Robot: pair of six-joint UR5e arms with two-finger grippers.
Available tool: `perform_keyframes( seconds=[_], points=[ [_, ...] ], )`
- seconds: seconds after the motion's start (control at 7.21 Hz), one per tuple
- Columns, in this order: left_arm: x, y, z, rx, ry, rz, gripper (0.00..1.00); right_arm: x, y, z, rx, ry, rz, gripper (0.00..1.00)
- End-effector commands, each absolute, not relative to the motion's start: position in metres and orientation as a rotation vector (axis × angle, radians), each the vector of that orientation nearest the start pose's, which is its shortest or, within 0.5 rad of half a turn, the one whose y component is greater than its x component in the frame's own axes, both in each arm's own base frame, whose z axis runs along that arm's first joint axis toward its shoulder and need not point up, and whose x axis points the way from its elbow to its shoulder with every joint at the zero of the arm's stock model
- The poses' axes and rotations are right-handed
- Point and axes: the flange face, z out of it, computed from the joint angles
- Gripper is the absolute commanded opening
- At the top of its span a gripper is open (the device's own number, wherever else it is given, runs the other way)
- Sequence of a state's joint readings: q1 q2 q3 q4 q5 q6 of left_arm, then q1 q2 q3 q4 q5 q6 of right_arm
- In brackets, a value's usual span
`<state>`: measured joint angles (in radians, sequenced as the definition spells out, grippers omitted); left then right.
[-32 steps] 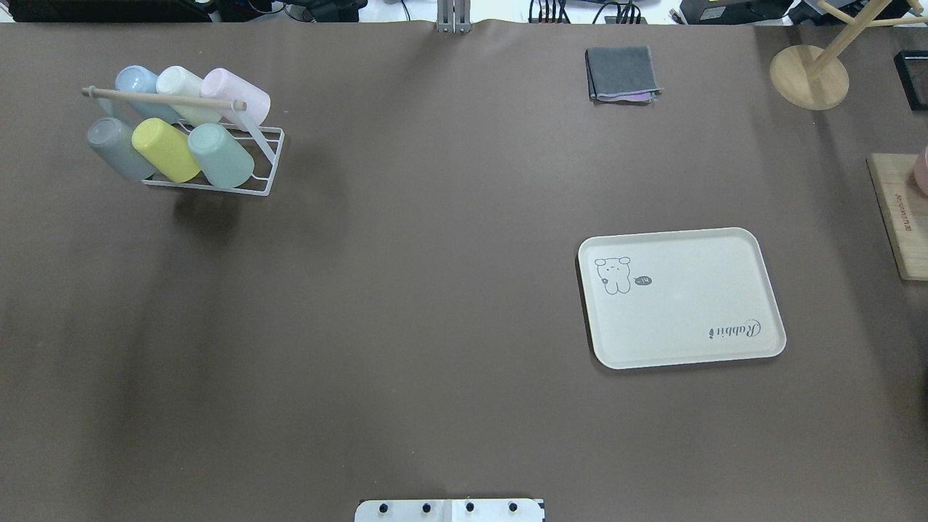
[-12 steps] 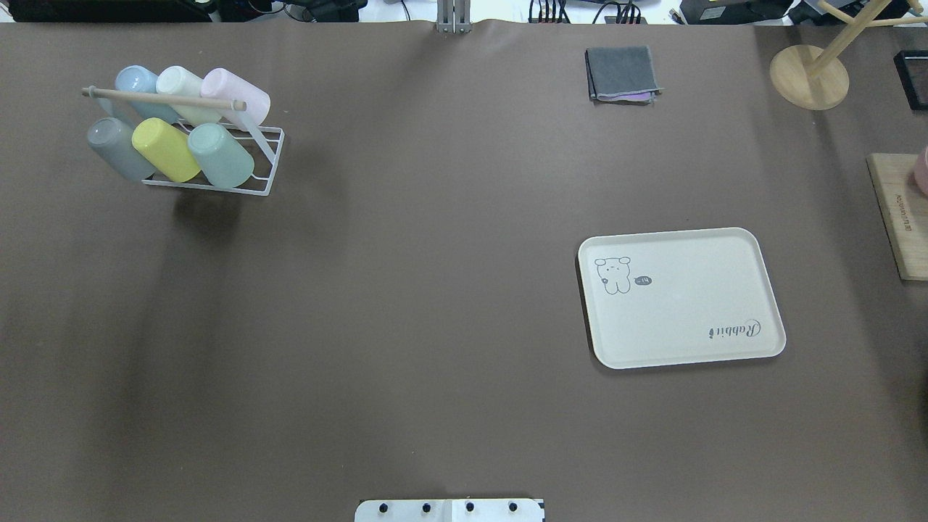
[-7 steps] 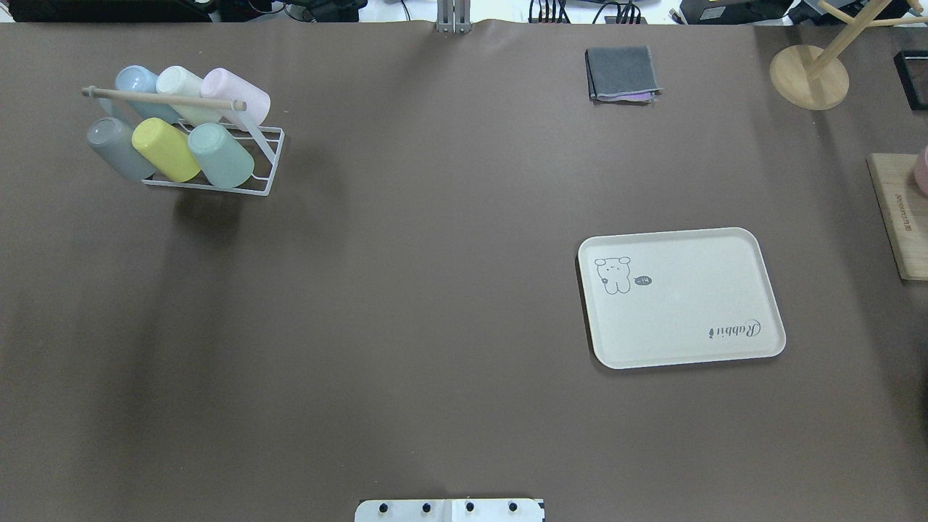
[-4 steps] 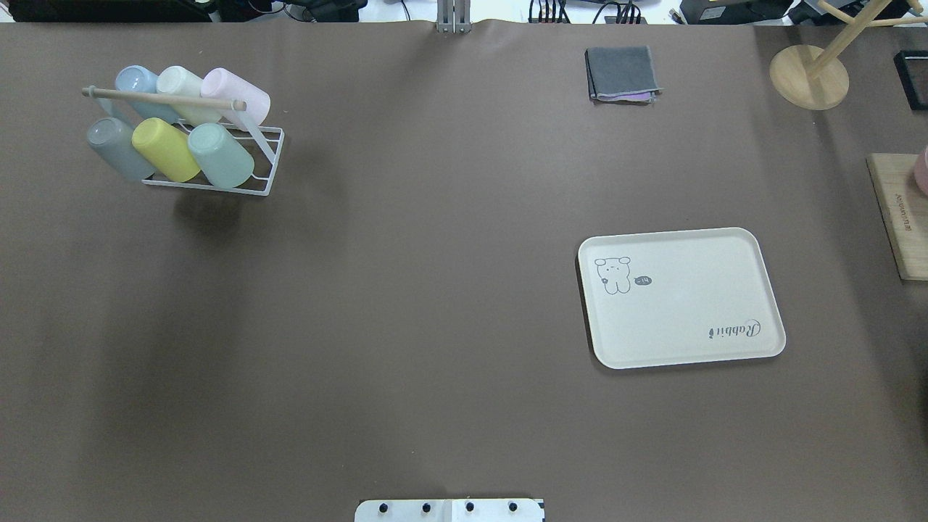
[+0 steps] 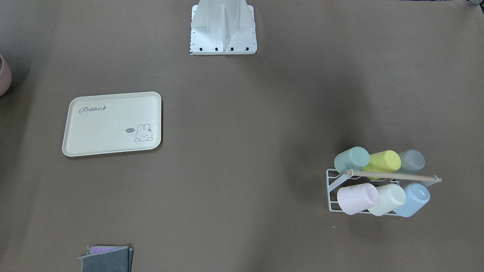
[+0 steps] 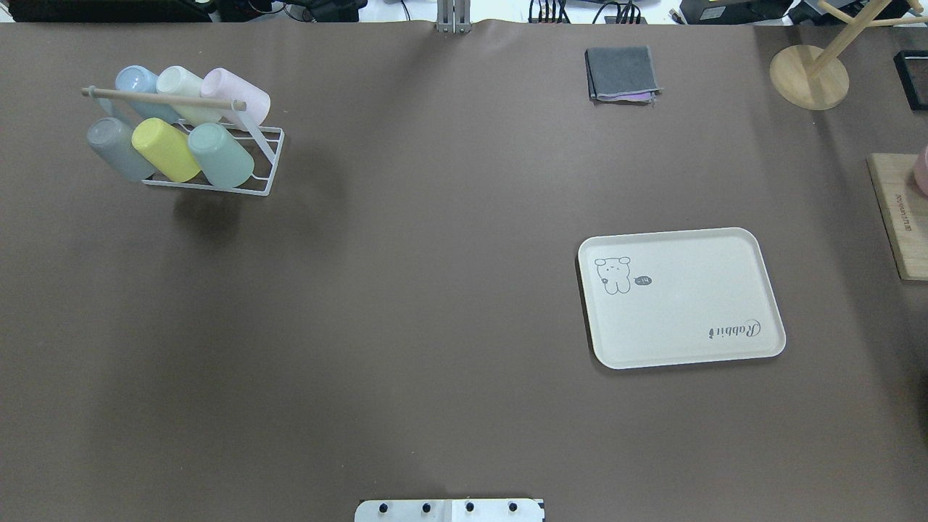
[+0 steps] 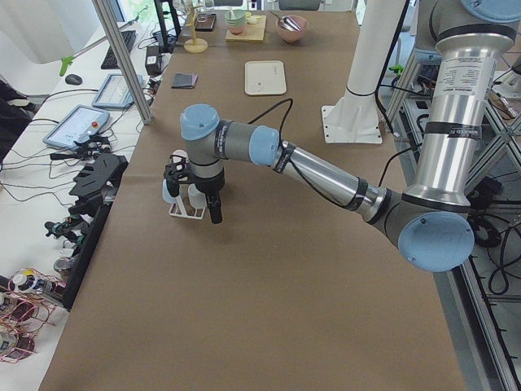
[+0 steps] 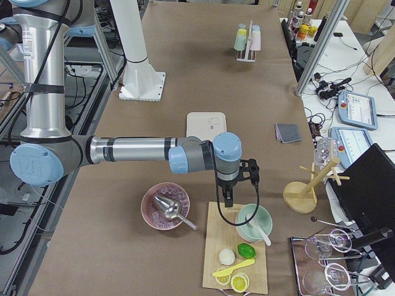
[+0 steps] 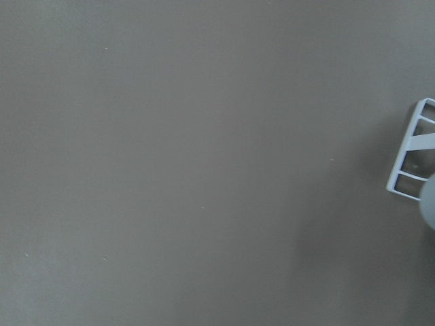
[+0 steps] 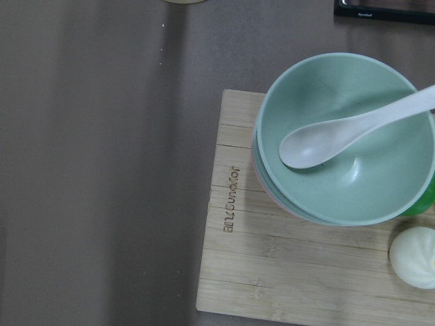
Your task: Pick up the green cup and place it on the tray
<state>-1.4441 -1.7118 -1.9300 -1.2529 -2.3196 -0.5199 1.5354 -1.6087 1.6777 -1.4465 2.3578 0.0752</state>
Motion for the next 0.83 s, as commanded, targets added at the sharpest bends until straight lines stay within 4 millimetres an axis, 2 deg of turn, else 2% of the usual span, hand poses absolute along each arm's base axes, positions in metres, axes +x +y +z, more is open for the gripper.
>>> perform_keyframes(
  seconds=[0.0,0.14,0.28,0.42,0.55,0.69],
  points=[
    [0.102,-0.524,0.369,-0.129,0.793,-0.362,0.99,0.010,-0.498,0.579,0.112,-0.838,-0.008,1.00],
    [0.159,-0.525,0.331,-0.091,0.743,-0.387,0.99,-0.026,-0.503,0.551,0.093,-0.852,-0.002,1.00],
    [0.201,-0.522,0.296,-0.041,0.730,-0.374,0.99,-0.059,-0.508,0.523,0.070,-0.871,0.018,1.00],
    [0.235,-0.515,0.267,-0.021,0.757,-0.308,0.99,-0.093,-0.509,0.514,0.029,-0.880,0.014,1.00],
    [0.257,-0.510,0.247,0.017,0.781,-0.228,0.99,-0.128,-0.505,0.513,0.025,-0.887,-0.046,1.00],
    [0.296,-0.495,0.229,0.110,0.746,-0.103,0.99,-0.154,-0.502,0.518,0.004,-0.883,-0.054,1.00]
  ],
)
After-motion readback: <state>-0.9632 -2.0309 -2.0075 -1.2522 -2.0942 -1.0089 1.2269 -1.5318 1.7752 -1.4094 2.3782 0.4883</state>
